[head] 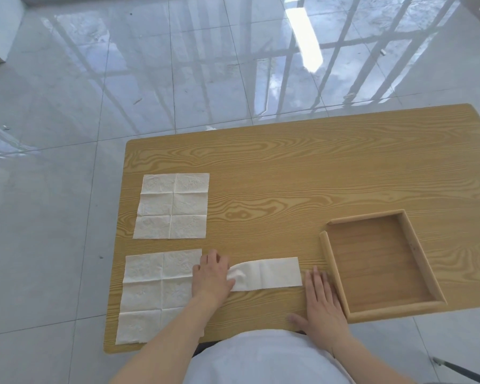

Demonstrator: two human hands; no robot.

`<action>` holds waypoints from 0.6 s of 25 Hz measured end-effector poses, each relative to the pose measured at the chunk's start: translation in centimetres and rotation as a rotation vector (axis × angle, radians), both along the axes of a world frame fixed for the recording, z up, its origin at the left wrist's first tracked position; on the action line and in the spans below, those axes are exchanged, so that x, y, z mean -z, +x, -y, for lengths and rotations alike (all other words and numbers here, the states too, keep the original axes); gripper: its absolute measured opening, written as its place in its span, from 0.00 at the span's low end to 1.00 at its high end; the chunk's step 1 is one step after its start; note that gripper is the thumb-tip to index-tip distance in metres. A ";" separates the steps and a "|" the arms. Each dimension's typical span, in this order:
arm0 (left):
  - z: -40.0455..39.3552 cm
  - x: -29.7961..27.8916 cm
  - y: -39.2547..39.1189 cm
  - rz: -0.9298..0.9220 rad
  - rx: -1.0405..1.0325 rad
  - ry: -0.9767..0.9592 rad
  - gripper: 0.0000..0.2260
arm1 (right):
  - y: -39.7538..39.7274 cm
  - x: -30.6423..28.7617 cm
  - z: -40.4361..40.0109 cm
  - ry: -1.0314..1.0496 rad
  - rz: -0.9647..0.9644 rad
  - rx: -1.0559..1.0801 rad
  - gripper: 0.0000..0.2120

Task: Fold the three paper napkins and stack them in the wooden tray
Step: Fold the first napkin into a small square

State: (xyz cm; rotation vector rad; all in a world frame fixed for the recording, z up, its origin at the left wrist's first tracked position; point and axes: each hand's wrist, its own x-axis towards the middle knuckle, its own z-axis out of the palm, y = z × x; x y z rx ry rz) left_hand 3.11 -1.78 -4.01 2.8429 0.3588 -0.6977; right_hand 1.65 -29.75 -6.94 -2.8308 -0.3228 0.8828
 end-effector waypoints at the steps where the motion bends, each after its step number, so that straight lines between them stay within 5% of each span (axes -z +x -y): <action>1: 0.0 -0.2 0.3 -0.014 -0.015 -0.019 0.10 | 0.0 0.1 0.0 0.000 -0.012 -0.006 0.56; 8: -1.0 -0.5 0.6 -0.118 -0.239 -0.308 0.13 | 0.2 0.7 -0.5 -0.003 -0.056 -0.016 0.59; 15: -1.2 -0.3 -0.2 -0.099 -0.315 -0.315 0.05 | 1.3 0.8 -0.5 0.005 -0.077 -0.074 0.64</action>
